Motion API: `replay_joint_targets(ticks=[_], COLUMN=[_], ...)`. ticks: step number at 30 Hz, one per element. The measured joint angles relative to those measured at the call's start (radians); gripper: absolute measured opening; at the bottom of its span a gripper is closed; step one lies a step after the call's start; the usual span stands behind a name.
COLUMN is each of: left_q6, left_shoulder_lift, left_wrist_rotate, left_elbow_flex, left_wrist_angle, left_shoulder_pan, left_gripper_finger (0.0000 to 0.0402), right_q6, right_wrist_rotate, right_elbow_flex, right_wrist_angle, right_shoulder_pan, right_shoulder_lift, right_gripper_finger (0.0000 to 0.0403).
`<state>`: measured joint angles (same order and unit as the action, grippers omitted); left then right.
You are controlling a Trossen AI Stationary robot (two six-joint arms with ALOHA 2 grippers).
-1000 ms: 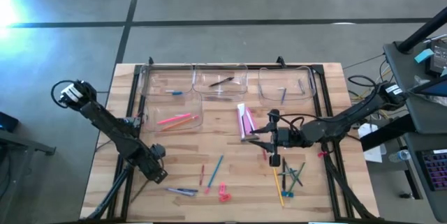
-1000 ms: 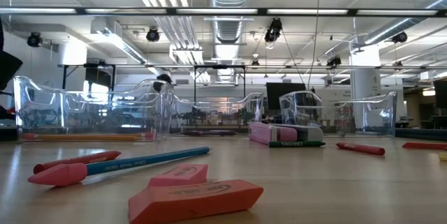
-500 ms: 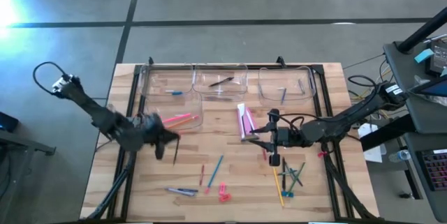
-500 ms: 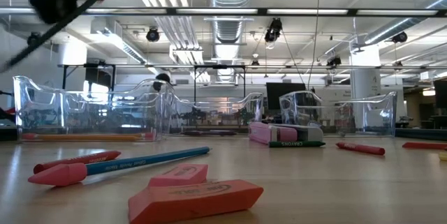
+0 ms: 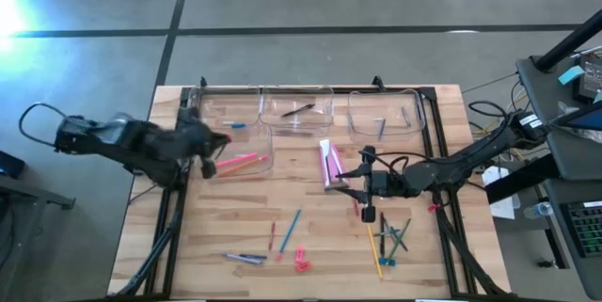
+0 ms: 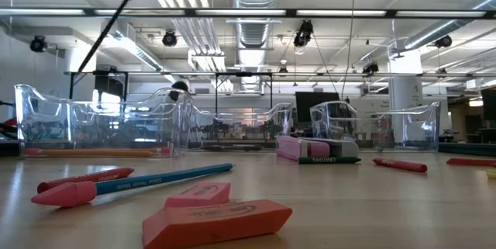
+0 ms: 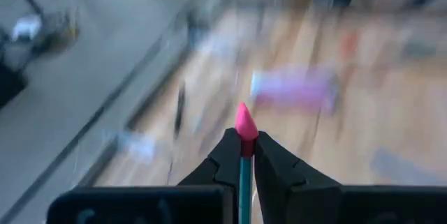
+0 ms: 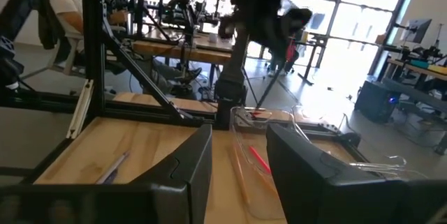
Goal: Sort crayons/erasers/pens/pencils in bins
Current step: Put the green pencil into the bottom left transparent bin, then put the light blue pen into the top middle transparent bin
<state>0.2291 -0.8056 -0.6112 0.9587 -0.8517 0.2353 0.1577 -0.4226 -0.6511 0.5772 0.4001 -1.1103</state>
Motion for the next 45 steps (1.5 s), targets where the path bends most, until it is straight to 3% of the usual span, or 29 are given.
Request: replay_joint_targets(ticks=[8,13,20,24,27,29,37,45], left_q6=[-0.088,-0.139,-0.184,-0.182,-0.154,-0.107,0.224,0.452], left_shoulder_lift=[-0.246,-0.374,-0.408,-0.369,-0.357,-0.378,-0.575,-0.740], left_wrist_rotate=[0.143,0.143,0.144,0.310,0.469,0.500,0.484,0.476], left_elbow_flex=[-0.005,0.011,0.050,0.085,0.062,0.045,0.014,0.014], left_wrist_angle=[-0.074,-0.074,-0.081,-0.027,0.087,0.104,0.111,0.214], left_shoulder_pan=[-0.157,-0.191,-0.195,-0.166,-0.073,0.029,0.435,0.603], left_gripper_finger=[0.0008,0.0058,0.0152,0.0170,0.0166,0.0159,0.0147,0.0147], right_q6=[0.000,-0.016,-0.016,-0.016,-0.015,-0.010,-0.058,-0.114], right_wrist_rotate=[0.001,0.001,0.001,0.001,0.001,0.001,0.002,0.002], right_elbow_flex=[0.001,0.002,0.002,0.002,0.002,0.002,0.002,0.002], right_wrist_angle=[0.001,-0.011,-0.020,-0.028,-0.027,-0.027,-0.047,-0.049], right_shoulder_pan=[-0.001,-0.002,-0.002,-0.002,-0.002,-0.002,-0.002,-0.002], right_shoulder_lift=[0.000,0.000,0.000,0.000,0.000,0.000,0.000,-0.001], right_gripper_finger=[0.0127,0.0127,0.0127,0.0127,0.0127,0.0127,0.0127,0.0127])
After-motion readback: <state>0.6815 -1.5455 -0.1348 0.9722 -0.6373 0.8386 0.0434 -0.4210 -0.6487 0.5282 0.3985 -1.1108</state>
